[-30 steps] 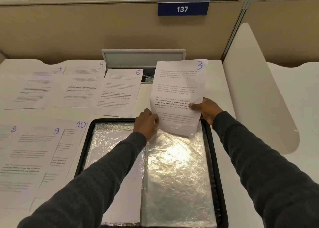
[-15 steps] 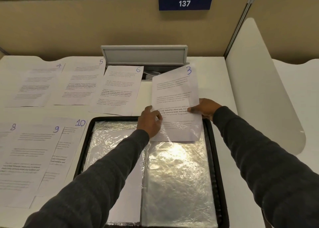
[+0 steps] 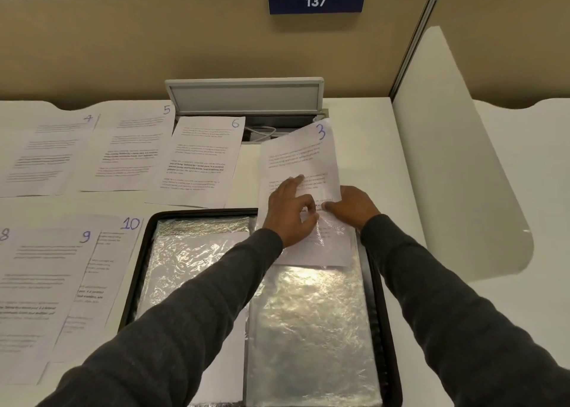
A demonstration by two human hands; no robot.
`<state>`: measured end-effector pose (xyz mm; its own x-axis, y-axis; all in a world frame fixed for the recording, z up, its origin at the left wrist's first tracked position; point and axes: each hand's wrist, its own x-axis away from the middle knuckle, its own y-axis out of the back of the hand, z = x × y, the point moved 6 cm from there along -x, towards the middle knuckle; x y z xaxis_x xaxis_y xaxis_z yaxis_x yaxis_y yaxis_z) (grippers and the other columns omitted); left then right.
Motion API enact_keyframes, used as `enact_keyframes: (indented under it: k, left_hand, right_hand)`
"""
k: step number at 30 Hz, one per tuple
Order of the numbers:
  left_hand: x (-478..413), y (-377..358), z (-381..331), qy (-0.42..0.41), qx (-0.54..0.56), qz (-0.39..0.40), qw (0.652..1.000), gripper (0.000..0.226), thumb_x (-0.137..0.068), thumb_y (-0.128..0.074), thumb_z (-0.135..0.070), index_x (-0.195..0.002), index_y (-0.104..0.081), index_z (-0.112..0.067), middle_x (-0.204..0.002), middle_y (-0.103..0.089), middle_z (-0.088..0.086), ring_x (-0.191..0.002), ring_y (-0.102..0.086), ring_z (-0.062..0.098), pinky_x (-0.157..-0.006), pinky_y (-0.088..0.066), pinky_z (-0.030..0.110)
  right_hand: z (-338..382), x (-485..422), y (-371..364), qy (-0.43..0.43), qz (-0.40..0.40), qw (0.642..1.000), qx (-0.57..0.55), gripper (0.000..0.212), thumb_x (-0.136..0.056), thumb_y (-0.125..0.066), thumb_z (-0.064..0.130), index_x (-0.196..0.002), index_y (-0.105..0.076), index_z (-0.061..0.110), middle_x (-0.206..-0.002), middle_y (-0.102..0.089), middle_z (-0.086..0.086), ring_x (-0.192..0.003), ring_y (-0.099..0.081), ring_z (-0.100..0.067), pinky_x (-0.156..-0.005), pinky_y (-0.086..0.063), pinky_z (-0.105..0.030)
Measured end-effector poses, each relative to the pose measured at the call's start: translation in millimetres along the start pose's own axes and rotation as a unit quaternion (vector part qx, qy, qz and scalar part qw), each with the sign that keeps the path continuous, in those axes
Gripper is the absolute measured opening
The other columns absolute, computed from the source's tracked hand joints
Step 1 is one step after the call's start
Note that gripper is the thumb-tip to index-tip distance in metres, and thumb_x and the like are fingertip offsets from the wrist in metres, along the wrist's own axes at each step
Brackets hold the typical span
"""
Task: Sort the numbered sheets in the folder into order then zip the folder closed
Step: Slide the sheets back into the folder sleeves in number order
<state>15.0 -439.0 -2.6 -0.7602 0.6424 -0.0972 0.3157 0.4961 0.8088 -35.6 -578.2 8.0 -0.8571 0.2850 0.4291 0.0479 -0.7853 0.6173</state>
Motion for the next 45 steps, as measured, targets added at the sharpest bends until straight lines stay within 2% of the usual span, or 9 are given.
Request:
enact_keyframes:
  k: [6, 10, 14, 20, 26, 32, 36, 42, 45]
  left_hand:
    - [-25.4, 0.3, 1.4, 0.004, -0.025, 0.028, 0.999, 0.032, -0.084, -0.069, -0.040, -0.109, -0.059, -0.025, -0.155, -0.034, 0.008, -0.143, -0.027, 0.027, -0.116, -0.020, 0.043]
    - [-66.3, 8.2, 2.1, 0.047, -0.052, 0.044, 0.997, 0.062, -0.094, -0.057, -0.034, -0.147, -0.031, -0.018, -0.158, -0.027, 0.007, -0.145, -0.025, 0.027, -0.120, -0.020, 0.047]
    - [-112.8, 7.7, 13.7, 0.051, -0.125, 0.089, 0.987, 0.066, -0.099, -0.046, -0.031, -0.155, -0.016, -0.014, -0.161, -0.020, 0.008, -0.149, -0.015, 0.030, -0.121, -0.014, 0.051]
    - [-141.3, 2.3, 19.4, 0.052, -0.101, 0.185, 0.976, 0.031, -0.102, -0.042, -0.027, -0.118, -0.064, -0.013, -0.124, -0.062, 0.007, -0.116, -0.055, 0.029, -0.101, -0.040, 0.036]
    - [-125.7, 1.8, 21.6, 0.060, -0.098, 0.306, 0.945, 0.027, -0.098, -0.054, -0.030, -0.113, -0.069, -0.014, -0.119, -0.065, 0.002, -0.106, -0.057, 0.022, -0.092, -0.040, 0.032]
    - [-100.6, -3.4, 22.4, 0.075, -0.043, 0.404, 0.911, 0.019, -0.095, -0.060, -0.031, -0.101, -0.073, -0.019, -0.103, -0.071, 0.000, -0.095, -0.064, 0.023, -0.090, -0.053, 0.039]
    - [-77.1, -10.8, 9.9, 0.071, -0.033, 0.476, 0.876, 0.013, -0.094, -0.062, -0.024, -0.091, -0.073, -0.018, -0.093, -0.071, 0.002, -0.084, -0.062, 0.021, -0.086, -0.054, 0.037]
    - [-61.6, -12.6, 1.3, 0.034, 0.004, 0.401, 0.915, 0.023, -0.091, -0.065, -0.041, -0.094, -0.067, -0.018, -0.092, -0.066, -0.002, -0.081, -0.057, 0.015, -0.076, -0.047, 0.031]
    - [-49.5, -16.3, -4.0, 0.016, 0.025, 0.376, 0.926, 0.023, -0.085, -0.074, -0.033, -0.084, -0.059, -0.016, -0.075, -0.058, -0.006, -0.070, -0.049, 0.012, -0.063, -0.037, 0.026]
  right_hand:
    - [-9.6, 16.5, -10.0, 0.013, -0.026, 0.998, -0.055, 0.044, -0.100, -0.052, 0.048, -0.134, -0.058, 0.020, -0.129, -0.066, -0.005, -0.112, -0.063, -0.027, -0.099, -0.050, -0.041]
    - [-26.0, 22.7, -20.7, -0.008, -0.017, 0.996, -0.090, 0.035, -0.099, -0.058, 0.035, -0.131, -0.059, 0.019, -0.124, -0.068, -0.006, -0.106, -0.066, -0.025, -0.098, -0.053, -0.045]
    - [-41.4, 29.5, -29.6, -0.014, -0.004, 0.986, -0.163, 0.033, -0.094, -0.068, 0.032, -0.124, -0.062, 0.021, -0.118, -0.071, 0.001, -0.105, -0.068, -0.021, -0.097, -0.056, -0.048]
    - [-66.4, 36.6, -32.2, -0.045, -0.009, 0.969, -0.242, 0.036, -0.092, -0.072, 0.022, -0.126, -0.061, 0.018, -0.122, -0.070, 0.000, -0.108, -0.068, -0.019, -0.099, -0.054, -0.042]
    - [-72.9, 35.0, -26.7, -0.072, -0.044, 0.957, -0.279, 0.014, -0.099, -0.061, 0.018, -0.112, -0.064, 0.023, -0.115, -0.071, -0.002, -0.094, -0.065, -0.016, -0.072, -0.046, -0.028]
    - [-69.2, 31.2, -27.3, -0.089, -0.053, 0.949, -0.297, 0.010, -0.099, -0.059, 0.022, -0.100, -0.069, 0.024, -0.106, -0.075, -0.003, -0.098, -0.071, -0.027, -0.096, -0.055, -0.049]
    - [-63.1, 32.7, -24.3, -0.081, -0.064, 0.948, -0.301, 0.014, -0.099, -0.059, 0.021, -0.108, -0.069, 0.018, -0.105, -0.074, -0.006, -0.097, -0.071, -0.029, -0.090, -0.056, -0.043]
    - [-59.1, 38.2, -21.2, -0.078, -0.077, 0.944, -0.312, 0.019, -0.092, -0.063, 0.030, -0.105, -0.071, 0.019, -0.103, -0.075, -0.006, -0.097, -0.071, -0.031, -0.091, -0.057, -0.048]
    - [-56.8, 39.4, -20.0, -0.079, -0.077, 0.941, -0.319, 0.021, -0.095, -0.062, 0.027, -0.112, -0.071, 0.019, -0.106, -0.075, -0.006, -0.096, -0.072, -0.029, -0.089, -0.059, -0.046]
